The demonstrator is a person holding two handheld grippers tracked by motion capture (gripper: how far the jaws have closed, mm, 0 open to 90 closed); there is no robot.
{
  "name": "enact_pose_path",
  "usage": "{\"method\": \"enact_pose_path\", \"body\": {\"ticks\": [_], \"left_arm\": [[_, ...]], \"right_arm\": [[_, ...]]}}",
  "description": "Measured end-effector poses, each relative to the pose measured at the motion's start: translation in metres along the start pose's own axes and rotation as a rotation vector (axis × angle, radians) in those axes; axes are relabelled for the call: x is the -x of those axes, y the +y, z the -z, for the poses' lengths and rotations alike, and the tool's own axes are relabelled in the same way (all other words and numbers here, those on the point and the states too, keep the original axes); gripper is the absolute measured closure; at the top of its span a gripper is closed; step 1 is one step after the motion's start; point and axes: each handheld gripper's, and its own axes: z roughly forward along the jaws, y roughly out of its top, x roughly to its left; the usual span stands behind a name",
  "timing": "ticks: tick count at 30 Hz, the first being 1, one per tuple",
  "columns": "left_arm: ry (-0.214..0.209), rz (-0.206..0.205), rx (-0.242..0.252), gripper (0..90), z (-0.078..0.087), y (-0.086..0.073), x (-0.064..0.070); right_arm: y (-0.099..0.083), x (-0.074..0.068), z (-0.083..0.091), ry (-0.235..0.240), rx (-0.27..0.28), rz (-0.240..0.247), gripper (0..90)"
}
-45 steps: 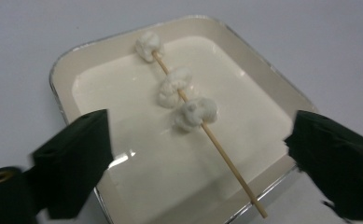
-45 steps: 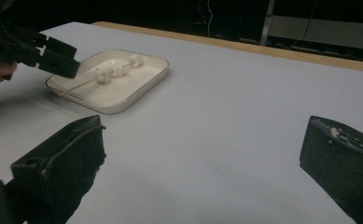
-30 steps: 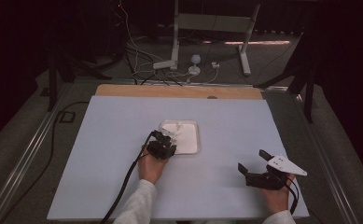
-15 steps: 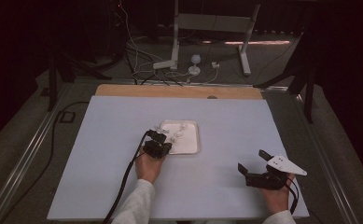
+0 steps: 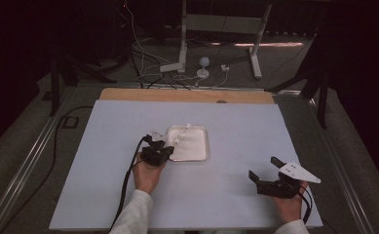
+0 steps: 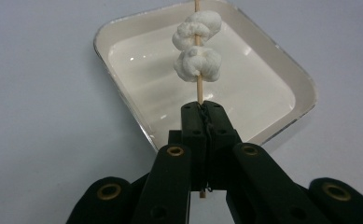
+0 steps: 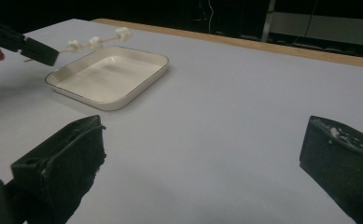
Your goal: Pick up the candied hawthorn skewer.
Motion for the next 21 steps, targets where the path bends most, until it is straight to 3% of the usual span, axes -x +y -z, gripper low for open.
{"method": "enact_pose_path", "body": {"ticks": [7, 14, 21], "left_arm": [[-0.007, -0.005, 0.054, 89.7, 0.021, -0.004, -0.004], [-0.015, -0.035, 0.099, 89.8, 0.044, -0.013, -0.009], [-0.054, -0.047, 0.151, 89.8, 0.057, -0.024, -0.018]], "right_arm": [[0.0, 0.0, 0.001, 0.0, 0.003, -0.001, 0.0], [0.0, 0.002, 0.001, -0.005, 0.004, -0.008, 0.0], [0.0, 0.001, 0.0, -0.012, -0.002, -0.003, 0.0]]}}
